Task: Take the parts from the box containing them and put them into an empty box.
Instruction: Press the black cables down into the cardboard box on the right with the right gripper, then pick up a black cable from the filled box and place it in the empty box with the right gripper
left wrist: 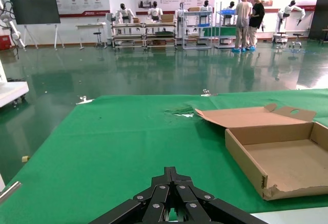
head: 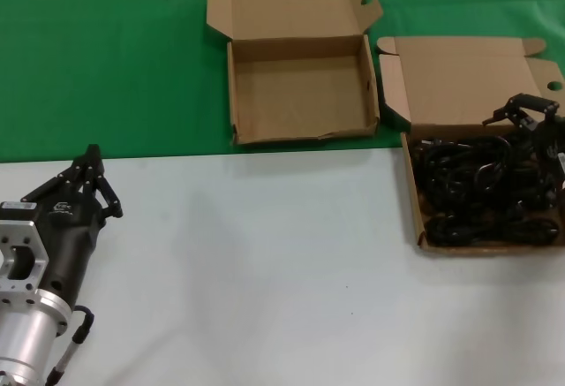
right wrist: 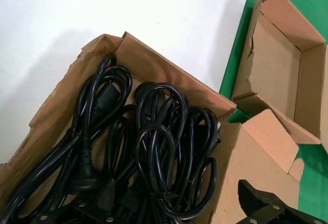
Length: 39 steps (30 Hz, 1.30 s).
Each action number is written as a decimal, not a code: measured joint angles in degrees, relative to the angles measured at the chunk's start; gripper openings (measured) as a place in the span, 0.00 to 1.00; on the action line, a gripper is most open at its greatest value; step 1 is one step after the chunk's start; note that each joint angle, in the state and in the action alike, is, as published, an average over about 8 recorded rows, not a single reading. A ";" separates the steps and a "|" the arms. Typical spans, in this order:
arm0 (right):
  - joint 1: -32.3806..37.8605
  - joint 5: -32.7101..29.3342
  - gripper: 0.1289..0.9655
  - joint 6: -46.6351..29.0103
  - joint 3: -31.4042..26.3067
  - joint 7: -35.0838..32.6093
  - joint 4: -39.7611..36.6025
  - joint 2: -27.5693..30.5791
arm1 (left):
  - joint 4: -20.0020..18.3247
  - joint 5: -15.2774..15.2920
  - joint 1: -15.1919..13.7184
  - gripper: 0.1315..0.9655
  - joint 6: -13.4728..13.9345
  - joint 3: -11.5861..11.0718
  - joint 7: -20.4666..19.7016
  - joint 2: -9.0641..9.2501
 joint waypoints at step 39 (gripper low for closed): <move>0.89 -1.03 0.13 0.44 2.20 -0.22 -0.56 0.67 | 0.00 0.00 0.00 0.01 0.00 0.00 0.00 0.00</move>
